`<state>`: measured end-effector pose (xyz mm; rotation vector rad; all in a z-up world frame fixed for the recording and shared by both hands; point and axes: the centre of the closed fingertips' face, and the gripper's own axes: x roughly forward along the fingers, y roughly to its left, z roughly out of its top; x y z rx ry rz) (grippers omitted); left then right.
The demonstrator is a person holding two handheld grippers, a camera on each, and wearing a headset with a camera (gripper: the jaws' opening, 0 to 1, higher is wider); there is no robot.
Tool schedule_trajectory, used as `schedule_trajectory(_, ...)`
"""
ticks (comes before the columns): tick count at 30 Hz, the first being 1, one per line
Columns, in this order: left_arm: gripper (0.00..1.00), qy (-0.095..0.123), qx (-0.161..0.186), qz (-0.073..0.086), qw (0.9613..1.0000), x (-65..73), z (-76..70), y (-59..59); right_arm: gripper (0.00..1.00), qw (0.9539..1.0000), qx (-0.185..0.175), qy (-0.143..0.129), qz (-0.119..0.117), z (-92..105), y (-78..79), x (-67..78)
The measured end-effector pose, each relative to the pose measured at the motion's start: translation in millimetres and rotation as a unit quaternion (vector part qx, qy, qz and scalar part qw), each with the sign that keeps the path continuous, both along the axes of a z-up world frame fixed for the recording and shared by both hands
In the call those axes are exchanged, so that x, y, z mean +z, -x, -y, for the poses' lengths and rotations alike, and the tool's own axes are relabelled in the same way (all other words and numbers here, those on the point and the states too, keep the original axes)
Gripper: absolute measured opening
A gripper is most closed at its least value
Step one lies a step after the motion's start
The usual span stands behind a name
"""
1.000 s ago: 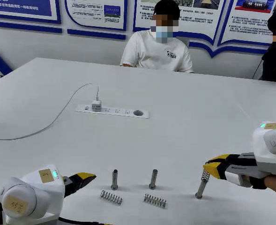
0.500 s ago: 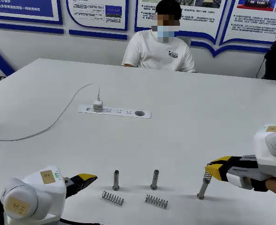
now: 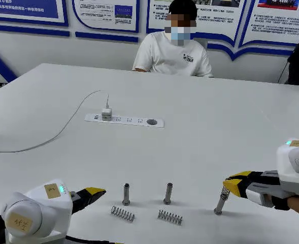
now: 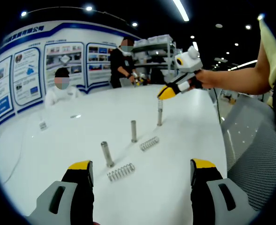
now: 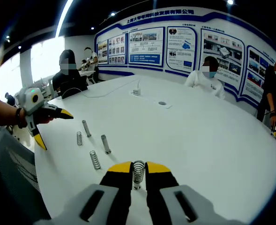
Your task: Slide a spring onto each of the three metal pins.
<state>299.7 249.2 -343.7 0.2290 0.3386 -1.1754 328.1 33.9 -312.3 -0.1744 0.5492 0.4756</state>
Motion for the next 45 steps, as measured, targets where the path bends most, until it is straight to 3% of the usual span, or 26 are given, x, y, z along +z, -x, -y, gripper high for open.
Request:
schedule_trajectory(16,0.87,0.001,0.000,-0.004,1.0000,-4.2,-0.2,-2.3,0.12,0.9999,-0.004,0.012,-0.006,-0.6,0.5,-24.2)
schedule_trajectory(45,0.87,-0.001,0.000,-0.005,1.0000,-4.9,0.6,-2.7,0.12,0.9996,0.001,0.025,-0.009,0.6,-5.4,-40.6)
